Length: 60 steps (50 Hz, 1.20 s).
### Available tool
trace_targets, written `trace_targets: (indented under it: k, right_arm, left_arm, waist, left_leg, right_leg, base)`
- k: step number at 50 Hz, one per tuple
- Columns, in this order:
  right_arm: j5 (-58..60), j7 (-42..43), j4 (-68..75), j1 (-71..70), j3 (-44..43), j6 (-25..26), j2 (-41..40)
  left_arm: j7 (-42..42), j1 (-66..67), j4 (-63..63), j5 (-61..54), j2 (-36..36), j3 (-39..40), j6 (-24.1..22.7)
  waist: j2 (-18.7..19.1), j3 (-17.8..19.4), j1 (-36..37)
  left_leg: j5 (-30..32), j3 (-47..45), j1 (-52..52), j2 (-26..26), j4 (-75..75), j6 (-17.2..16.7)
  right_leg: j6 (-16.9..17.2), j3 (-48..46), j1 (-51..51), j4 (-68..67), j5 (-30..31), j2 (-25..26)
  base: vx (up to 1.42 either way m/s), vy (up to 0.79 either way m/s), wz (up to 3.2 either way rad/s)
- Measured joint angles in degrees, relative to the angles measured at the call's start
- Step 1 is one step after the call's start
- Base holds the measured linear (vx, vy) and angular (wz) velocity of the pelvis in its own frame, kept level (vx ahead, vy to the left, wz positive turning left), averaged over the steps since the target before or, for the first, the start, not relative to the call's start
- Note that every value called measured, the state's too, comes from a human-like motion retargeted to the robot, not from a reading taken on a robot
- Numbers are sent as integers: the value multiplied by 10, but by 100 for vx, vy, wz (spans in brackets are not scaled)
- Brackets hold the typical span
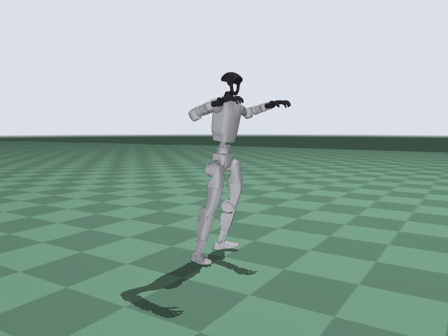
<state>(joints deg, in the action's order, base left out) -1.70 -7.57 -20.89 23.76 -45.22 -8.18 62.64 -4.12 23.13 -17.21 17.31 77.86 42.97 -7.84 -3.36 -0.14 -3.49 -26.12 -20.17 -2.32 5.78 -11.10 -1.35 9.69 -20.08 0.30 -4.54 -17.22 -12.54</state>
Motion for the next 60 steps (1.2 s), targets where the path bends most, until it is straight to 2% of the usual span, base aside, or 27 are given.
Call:
trace_targets:
  k: [40,53,57,60]
  right_arm:
    - [-1,9,-4,-1,5,-5,10]
    - [-2,66,-15,-45,51,-35,33]
    - [4,105,-30,-98,96,-53,24]
    - [7,153,-35,-183,165,-66,-11]
  left_arm:
    - [12,-27,-1,-3,20,-18,-5]
    - [171,-54,-12,23,-1,-42,-22]
    - [205,-77,-22,22,-10,-70,-28]
    - [232,-108,-31,-5,-50,-112,-34]
  waist:
    - [2,0,18]
    - [3,14,14]
    - [1,20,22]
    - [0,25,27]
  left_leg:
    - [-1,-5,4,-1,6,0]
    - [-7,4,-4,-6,11,-5]
    - [-9,1,-7,-8,12,-7]
    - [-12,-3,-7,-10,15,-5]
  right_leg:
    - [3,6,-3,-2,-2,0]
    - [3,-5,-6,1,-7,-4]
    - [3,-3,-11,0,-8,-6]
    - [4,1,-15,1,-9,-8]
  base:
    - [0,0,0]
    - [0,0,0]
    - [0,0,0]
    - [0,0,0]
